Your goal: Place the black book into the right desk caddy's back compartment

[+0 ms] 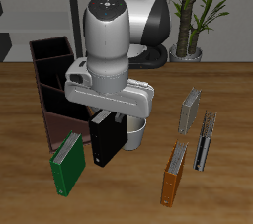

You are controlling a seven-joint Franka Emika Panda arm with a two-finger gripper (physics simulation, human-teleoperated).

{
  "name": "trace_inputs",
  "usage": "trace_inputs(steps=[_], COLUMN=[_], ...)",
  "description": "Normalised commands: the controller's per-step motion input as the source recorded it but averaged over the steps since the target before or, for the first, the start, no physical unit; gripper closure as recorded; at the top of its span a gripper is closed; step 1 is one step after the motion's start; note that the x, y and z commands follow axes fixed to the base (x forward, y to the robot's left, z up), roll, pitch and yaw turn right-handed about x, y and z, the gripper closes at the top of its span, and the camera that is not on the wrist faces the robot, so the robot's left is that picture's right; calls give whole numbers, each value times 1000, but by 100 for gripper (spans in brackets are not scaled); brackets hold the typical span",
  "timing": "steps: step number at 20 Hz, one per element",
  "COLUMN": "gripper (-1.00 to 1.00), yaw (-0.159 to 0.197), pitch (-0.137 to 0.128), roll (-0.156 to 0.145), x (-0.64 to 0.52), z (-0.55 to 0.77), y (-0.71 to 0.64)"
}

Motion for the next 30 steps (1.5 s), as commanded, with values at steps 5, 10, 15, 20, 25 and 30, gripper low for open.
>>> trace_inputs(steps=[5, 10, 15, 20, 25, 30], gripper=[100, 100, 100, 100, 100, 100], yaw=[23, 9, 29, 31, 36, 40], pitch=[-73, -65, -52, -37, -36, -20], roll=[0, 7, 7, -18, -17, -12], x=[-470, -515, -375, -453, -356, -268], z=[456, 336, 143, 109, 78, 61], y=[-113, -96, -55, -146, -153, -121])
